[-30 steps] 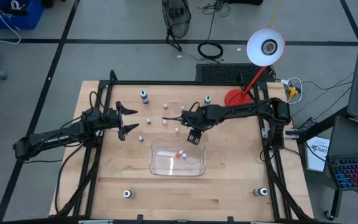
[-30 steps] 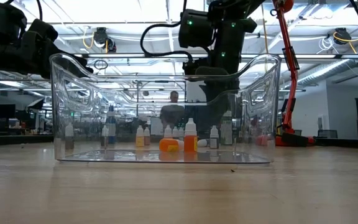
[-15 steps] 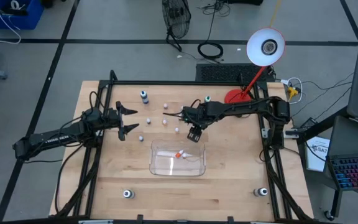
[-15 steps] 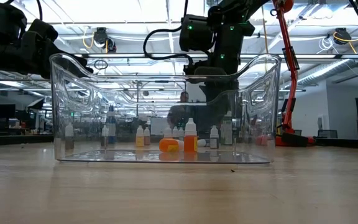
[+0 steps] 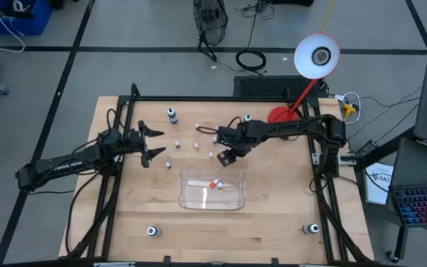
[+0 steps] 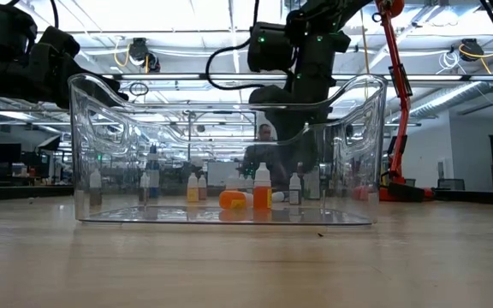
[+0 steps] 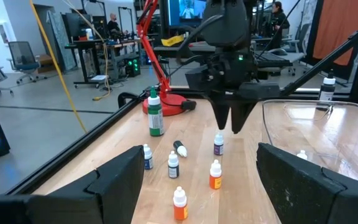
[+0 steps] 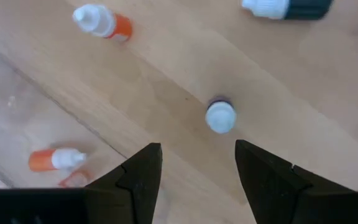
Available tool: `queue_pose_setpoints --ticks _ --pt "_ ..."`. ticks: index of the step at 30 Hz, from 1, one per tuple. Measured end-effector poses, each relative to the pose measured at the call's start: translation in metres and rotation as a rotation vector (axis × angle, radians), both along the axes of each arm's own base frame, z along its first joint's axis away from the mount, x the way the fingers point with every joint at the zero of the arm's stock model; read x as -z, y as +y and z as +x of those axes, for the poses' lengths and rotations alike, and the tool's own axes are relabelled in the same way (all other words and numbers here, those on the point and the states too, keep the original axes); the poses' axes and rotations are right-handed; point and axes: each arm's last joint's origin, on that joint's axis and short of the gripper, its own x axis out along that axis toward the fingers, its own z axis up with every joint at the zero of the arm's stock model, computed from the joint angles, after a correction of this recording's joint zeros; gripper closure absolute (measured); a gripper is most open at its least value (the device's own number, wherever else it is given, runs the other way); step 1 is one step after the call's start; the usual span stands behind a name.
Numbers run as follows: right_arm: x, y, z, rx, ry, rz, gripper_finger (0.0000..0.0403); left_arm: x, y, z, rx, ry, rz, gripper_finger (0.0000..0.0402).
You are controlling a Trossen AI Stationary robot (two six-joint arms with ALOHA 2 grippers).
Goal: Pick & Place food coloring
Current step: Put the small violet ood coloring bottle into the transparent bin
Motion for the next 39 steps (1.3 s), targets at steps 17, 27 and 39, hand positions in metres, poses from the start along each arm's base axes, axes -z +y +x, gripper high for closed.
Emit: queue_pose_setpoints --ticks 17,27,39 --pt "0.000 -0.015 -0.003 0.337 0.015 0.057 0.0211 0.000 0.000 0.000 0.000 0.000 0.000 0.0096" --pt "0.020 -0.006 -0.009 0.386 0.024 0.052 0.0211 0.000 0.000 0.000 0.000 0.000 0.000 0.0096" --pt "0.027 -0.006 -0.005 0.381 -0.045 0.053 0.0211 0.000 0.000 0.000 0.000 0.000 0.000 0.0096"
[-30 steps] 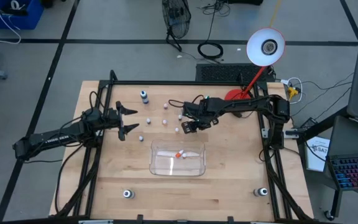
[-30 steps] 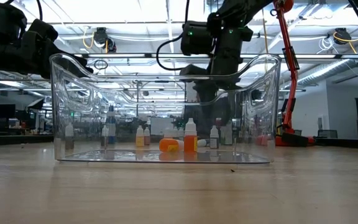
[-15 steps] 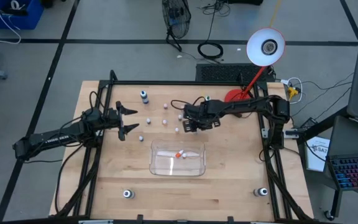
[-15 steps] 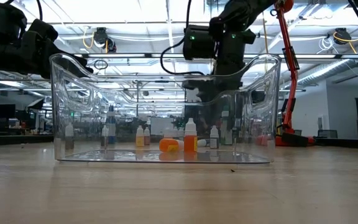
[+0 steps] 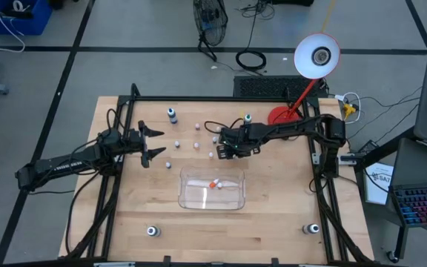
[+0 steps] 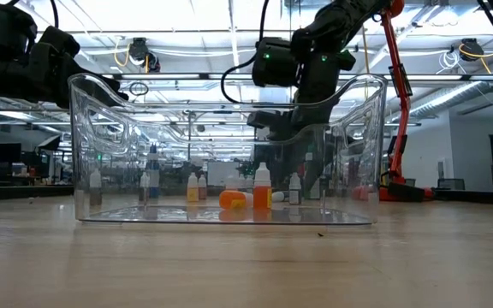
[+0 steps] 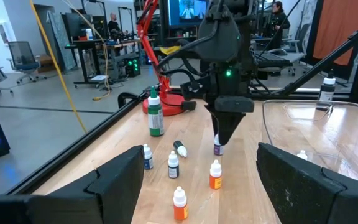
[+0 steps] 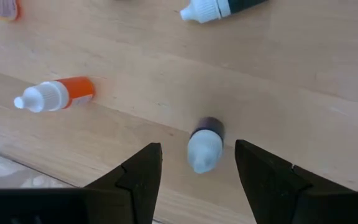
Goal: Pick & Place food coloring
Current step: Put the small violet ood coloring bottle into the transparent bin
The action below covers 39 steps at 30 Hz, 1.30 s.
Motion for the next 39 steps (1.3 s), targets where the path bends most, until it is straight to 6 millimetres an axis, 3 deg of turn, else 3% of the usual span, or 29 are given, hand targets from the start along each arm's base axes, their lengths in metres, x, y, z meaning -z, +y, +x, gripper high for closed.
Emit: queue_pose_setpoints --ticks 11,25,39 --pt "0.024 -0.002 0.009 -0.046 0.009 0.043 0.0211 0.000 0.000 0.000 -0.001 0.000 0.000 0.0096" --pt "0.022 -0.013 0.008 -0.033 -0.008 0.036 0.0213 0.000 0.000 0.000 0.000 -0.001 0.000 0.0096" --pt "0.022 -0.016 0.008 -0.056 -0.012 0.016 0.0293 0.000 0.000 0.000 0.000 0.000 0.000 0.0096"
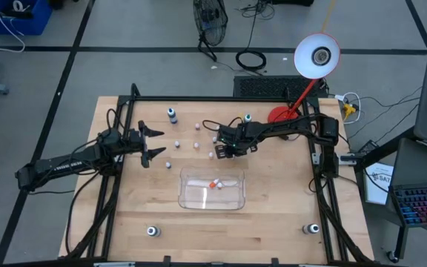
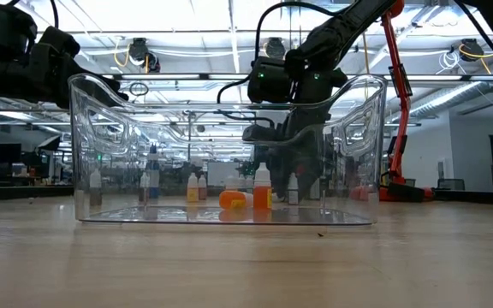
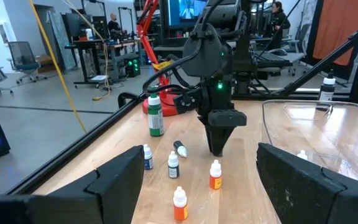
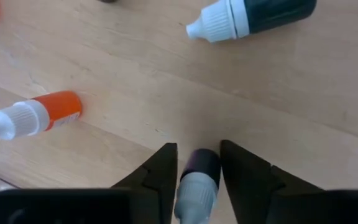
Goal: Pick & Place food coloring
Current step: Put the small violet ood coloring bottle into the transparent bin
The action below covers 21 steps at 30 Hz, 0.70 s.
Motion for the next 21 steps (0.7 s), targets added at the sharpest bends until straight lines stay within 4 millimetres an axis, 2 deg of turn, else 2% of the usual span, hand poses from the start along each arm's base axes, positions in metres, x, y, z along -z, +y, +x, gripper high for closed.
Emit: queue_pose_setpoints --ticks 10,21 --pt "0.0000 0.0012 -0.0001 -0.023 -0.004 0.030 0.0301 0.0000 0.0000 0.0000 0.000 0.000 0.000 0.0096" --pt "-0.0001 0.0020 0.0000 -0.029 -0.009 0.057 0.0250 0.0000 0.0000 0.0000 0.000 0.000 0.000 0.0096"
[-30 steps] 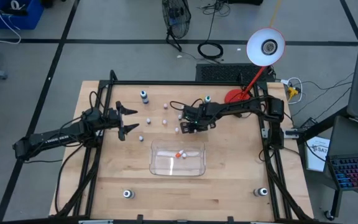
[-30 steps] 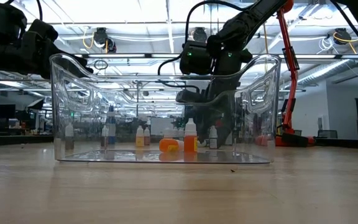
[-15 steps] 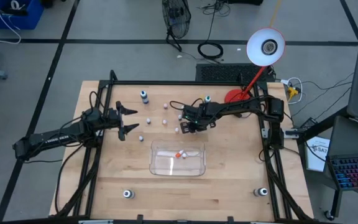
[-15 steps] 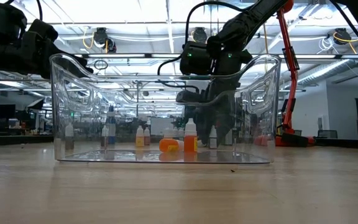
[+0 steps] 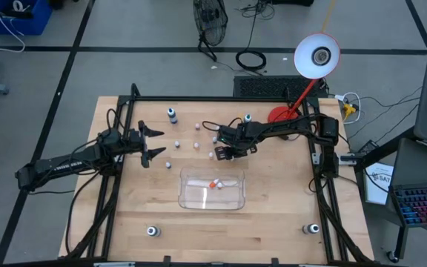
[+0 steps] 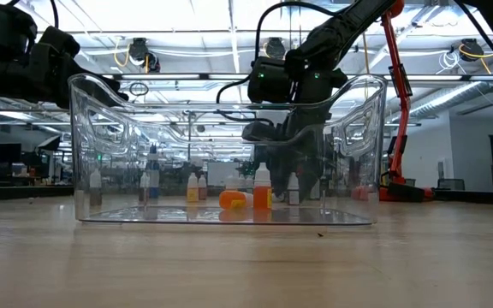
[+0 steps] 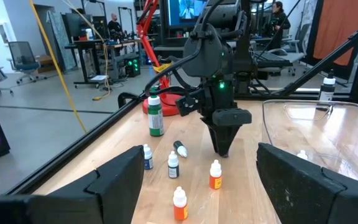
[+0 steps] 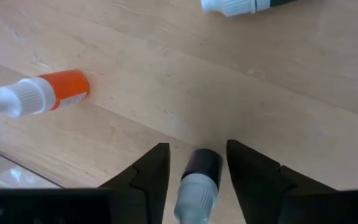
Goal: Pick & Place food coloring
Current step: Put the small violet ood coloring bottle into the transparent bin
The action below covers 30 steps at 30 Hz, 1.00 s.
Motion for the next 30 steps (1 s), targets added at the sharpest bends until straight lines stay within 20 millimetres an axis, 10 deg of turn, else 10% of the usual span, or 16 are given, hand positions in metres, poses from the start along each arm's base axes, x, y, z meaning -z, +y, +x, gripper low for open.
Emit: queue_pose_setpoints --ticks 30 --pt "-0.0002 0.0030 -0.0003 -0.015 -0.002 0.051 0.0262 0.0000 0.0000 0.0000 0.000 0.000 0.000 0.0096"
